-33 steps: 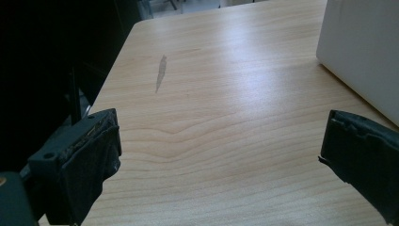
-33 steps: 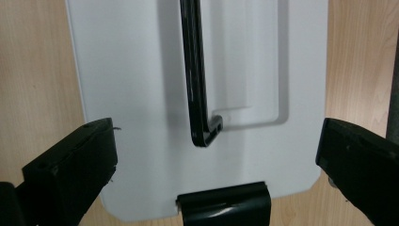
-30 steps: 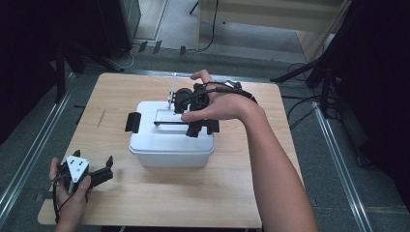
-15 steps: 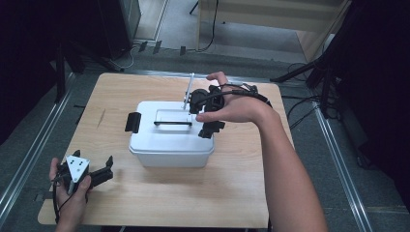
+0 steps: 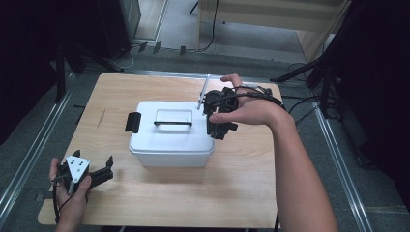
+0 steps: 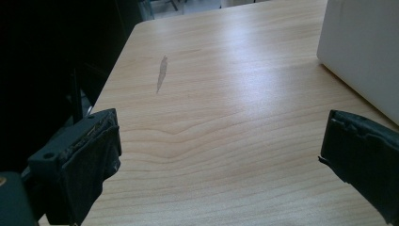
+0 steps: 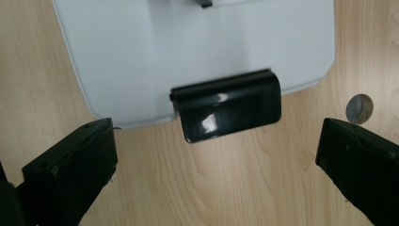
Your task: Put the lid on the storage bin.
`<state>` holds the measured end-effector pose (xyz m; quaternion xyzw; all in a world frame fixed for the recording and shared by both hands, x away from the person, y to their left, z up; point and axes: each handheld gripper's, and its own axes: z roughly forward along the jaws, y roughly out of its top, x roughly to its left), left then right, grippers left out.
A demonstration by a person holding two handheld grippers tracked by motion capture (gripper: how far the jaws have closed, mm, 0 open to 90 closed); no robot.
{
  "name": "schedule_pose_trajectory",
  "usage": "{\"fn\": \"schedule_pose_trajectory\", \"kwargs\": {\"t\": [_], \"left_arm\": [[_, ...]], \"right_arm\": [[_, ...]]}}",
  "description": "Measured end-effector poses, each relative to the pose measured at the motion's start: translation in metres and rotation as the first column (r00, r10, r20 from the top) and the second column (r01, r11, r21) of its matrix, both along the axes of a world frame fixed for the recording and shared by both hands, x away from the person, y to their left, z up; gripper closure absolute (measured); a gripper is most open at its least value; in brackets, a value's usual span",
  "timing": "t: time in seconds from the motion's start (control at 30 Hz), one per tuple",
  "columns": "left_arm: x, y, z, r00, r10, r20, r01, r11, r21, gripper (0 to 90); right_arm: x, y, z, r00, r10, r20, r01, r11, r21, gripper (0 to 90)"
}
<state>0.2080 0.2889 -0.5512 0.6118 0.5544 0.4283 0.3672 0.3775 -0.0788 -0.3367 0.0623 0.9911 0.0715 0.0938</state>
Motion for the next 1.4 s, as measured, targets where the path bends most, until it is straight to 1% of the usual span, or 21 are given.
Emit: {"fn": "schedule_pose_trajectory", "kwargs": {"t": [0.13, 0.23, 0.27, 0.33, 0.37, 0.43, 0.47, 0.57, 0.6, 0.67, 0.7, 0.8, 0.83, 0.87, 0.97, 1.0, 1.1, 1.13, 1.2, 1.33, 1.4], "left_arm": [[0.000, 0.000, 0.000, 1.0000, 0.001, 0.000, -0.001, 1.0000, 0.001, 0.0], [0.000, 0.000, 0.000, 1.0000, 0.000, -0.001, 0.000, 1.0000, 0.001, 0.0], [0.000, 0.000, 0.000, 1.0000, 0.000, -0.001, 0.000, 1.0000, 0.001, 0.0], [0.000, -0.001, 0.000, 1.0000, -0.002, -0.004, 0.002, 1.0000, 0.005, 0.0], [0.000, -0.001, 0.000, 1.0000, -0.001, -0.004, 0.001, 1.0000, 0.004, 0.0], [0.000, -0.001, 0.000, 1.0000, -0.002, -0.004, 0.002, 1.0000, 0.000, 0.0], [0.000, 0.000, 0.000, 1.0000, 0.001, -0.001, -0.001, 0.9999, -0.010, 0.0], [0.000, 0.000, 0.000, 1.0000, 0.002, -0.002, -0.002, 0.9999, -0.012, 0.0], [0.000, 0.000, 0.000, 1.0000, 0.003, -0.001, -0.003, 0.9999, -0.012, 0.0], [0.000, 0.000, 0.000, 1.0000, 0.003, -0.001, -0.003, 0.9999, -0.012, 0.0], [0.000, 0.000, 0.000, 1.0000, 0.004, -0.002, -0.004, 0.9999, -0.013, 0.0], [0.000, 0.000, 0.000, 1.0000, 0.004, -0.001, -0.004, 0.9999, -0.012, 0.0], [0.000, 0.000, 0.000, 1.0000, 0.003, -0.001, -0.003, 0.9999, -0.012, 0.0], [0.000, 0.000, 0.000, 1.0000, 0.003, -0.003, -0.003, 0.9999, -0.013, 0.0], [0.000, 0.000, 0.000, 1.0000, 0.005, 0.000, -0.005, 0.9999, -0.016, 0.0], [0.000, 0.000, 0.000, 1.0000, 0.005, -0.002, -0.005, 0.9999, -0.016, 0.0], [0.000, 0.000, 0.000, 1.0000, 0.007, -0.003, -0.007, 0.9999, -0.015, 0.0], [0.000, 0.000, 0.000, 1.0000, 0.007, -0.003, -0.007, 0.9999, -0.015, 0.0], [0.000, 0.000, 0.000, 1.0000, 0.007, -0.004, -0.007, 0.9999, -0.014, 0.0], [0.000, 0.000, 0.000, 1.0000, 0.007, -0.004, -0.007, 0.9999, -0.013, 0.0], [0.000, 0.000, 0.000, 1.0000, 0.007, -0.003, -0.007, 0.9999, -0.012, 0.0]], "right_arm": [[0.000, -0.011, -0.001, 0.9999, -0.016, -0.004, 0.016, 1.000, -0.003, 0.0], [0.001, -0.019, -0.002, 0.9995, -0.031, -0.002, 0.031, 0.999, 0.008, 0.0], [0.001, -0.019, -0.002, 0.9995, -0.031, -0.002, 0.031, 0.999, 0.008, 0.0], [0.001, -0.027, -0.003, 0.9988, -0.049, -0.004, 0.049, 0.999, 0.007, 0.0], [0.001, -0.030, -0.004, 0.9987, -0.050, -0.004, 0.050, 0.999, 0.009, 0.0], [0.000, -0.032, -0.004, 0.9982, -0.061, -0.004, 0.061, 0.998, 0.007, 0.0], [0.001, -0.037, -0.006, 0.9975, -0.071, -0.001, 0.071, 0.997, 0.014, 0.0], [0.001, -0.041, -0.008, 0.9967, -0.081, 0.005, 0.081, 0.997, 0.018, 0.0], [0.001, -0.046, -0.009, 0.9952, -0.098, 0.007, 0.097, 0.995, 0.028, 0.0], [0.001, -0.048, -0.010, 0.9947, -0.102, 0.010, 0.102, 0.994, 0.037, 0.0], [0.001, -0.052, -0.011, 0.9941, -0.107, 0.012, 0.107, 0.993, 0.051, 0.0], [0.000, -0.056, -0.012, 0.9921, -0.125, 0.016, 0.123, 0.991, 0.056, 0.0], [0.000, -0.060, -0.015, 0.9918, -0.125, 0.024, 0.123, 0.990, 0.065, 0.0], [0.000, -0.062, -0.016, 0.9914, -0.130, 0.017, 0.128, 0.989, 0.069, 0.0], [-0.001, -0.066, -0.018, 0.9899, -0.140, 0.021, 0.138, 0.988, 0.075, 0.0], [-0.002, -0.070, -0.020, 0.9888, -0.148, 0.023, 0.145, 0.986, 0.083, 0.0], [-0.002, -0.074, -0.022, 0.9868, -0.159, 0.029, 0.156, 0.984, 0.091, 0.0], [-0.003, -0.078, -0.025, 0.9862, -0.160, 0.041, 0.155, 0.982, 0.106, 0.0], [-0.004, -0.081, -0.027, 0.9853, -0.166, 0.042, 0.159, 0.979, 0.124, 0.0], [-0.006, -0.090, -0.034, 0.9798, -0.191, 0.059, 0.179, 0.971, 0.161, 0.0], [-0.007, -0.096, -0.037, 0.9750, -0.212, 0.068, 0.196, 0.963, 0.187, 0.0]]}}
